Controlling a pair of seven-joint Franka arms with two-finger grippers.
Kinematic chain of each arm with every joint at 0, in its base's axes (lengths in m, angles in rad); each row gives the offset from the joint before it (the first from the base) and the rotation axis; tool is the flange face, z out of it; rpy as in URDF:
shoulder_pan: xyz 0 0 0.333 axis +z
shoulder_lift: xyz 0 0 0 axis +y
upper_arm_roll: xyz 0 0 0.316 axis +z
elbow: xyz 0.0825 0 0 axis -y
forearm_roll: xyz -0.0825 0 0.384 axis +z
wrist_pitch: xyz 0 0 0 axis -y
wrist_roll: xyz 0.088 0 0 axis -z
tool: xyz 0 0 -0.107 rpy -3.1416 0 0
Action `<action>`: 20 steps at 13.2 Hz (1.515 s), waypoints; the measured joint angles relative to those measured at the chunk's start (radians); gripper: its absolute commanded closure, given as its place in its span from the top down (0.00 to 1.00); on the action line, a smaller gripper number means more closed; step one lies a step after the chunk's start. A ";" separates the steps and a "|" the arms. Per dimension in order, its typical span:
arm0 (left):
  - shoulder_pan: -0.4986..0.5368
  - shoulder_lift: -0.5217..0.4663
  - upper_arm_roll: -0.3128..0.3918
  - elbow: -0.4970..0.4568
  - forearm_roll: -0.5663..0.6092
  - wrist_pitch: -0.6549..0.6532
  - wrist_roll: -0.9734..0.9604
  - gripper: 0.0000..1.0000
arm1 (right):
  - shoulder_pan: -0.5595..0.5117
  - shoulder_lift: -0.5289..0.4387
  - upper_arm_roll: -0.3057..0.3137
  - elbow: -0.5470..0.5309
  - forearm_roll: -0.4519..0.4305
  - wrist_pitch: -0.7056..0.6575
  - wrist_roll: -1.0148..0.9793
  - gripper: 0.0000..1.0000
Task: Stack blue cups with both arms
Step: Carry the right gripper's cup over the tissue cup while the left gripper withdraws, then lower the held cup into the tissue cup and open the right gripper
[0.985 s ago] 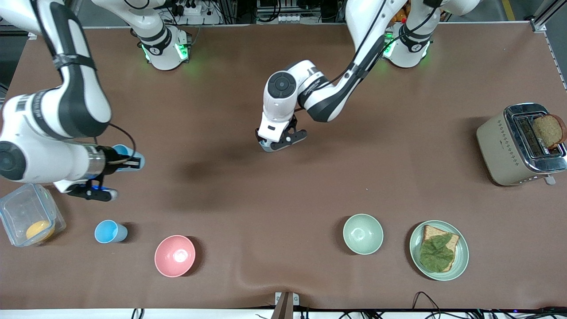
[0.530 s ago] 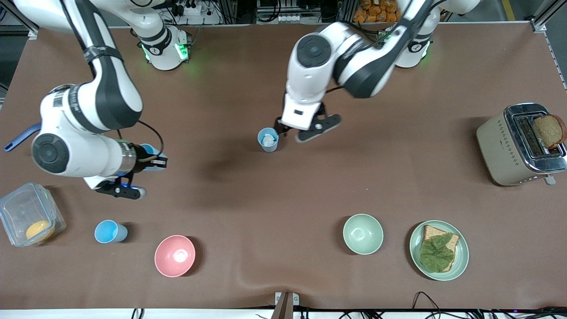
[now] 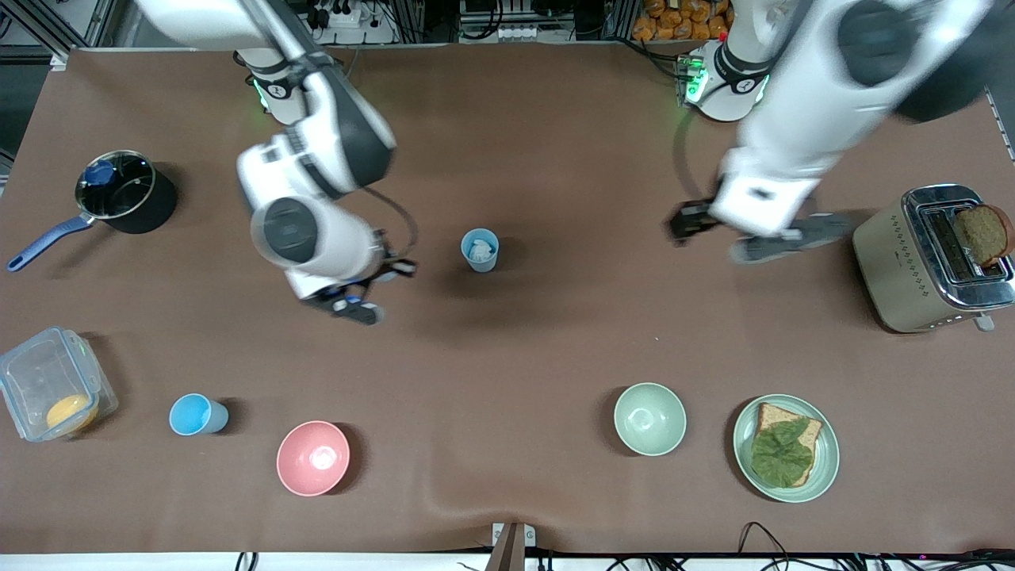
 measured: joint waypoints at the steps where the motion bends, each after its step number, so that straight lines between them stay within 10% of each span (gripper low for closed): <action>1: 0.054 -0.021 0.000 -0.001 0.000 -0.018 0.098 1.00 | 0.047 0.016 0.000 -0.002 0.000 0.027 0.077 0.00; 6: 0.247 -0.067 0.000 -0.001 0.000 -0.033 0.424 1.00 | 0.205 0.093 -0.001 -0.004 0.031 0.150 0.373 0.00; 16: 0.253 -0.104 -0.008 0.006 0.000 -0.076 0.429 1.00 | 0.239 0.138 -0.020 -0.003 0.031 0.216 0.431 0.01; 18: 0.253 -0.110 -0.013 0.006 0.000 -0.085 0.429 1.00 | 0.238 0.149 -0.021 -0.003 0.031 0.220 0.431 1.00; 20: 0.251 -0.110 -0.019 0.005 0.000 -0.085 0.429 1.00 | 0.234 0.153 -0.027 0.000 0.031 0.220 0.431 1.00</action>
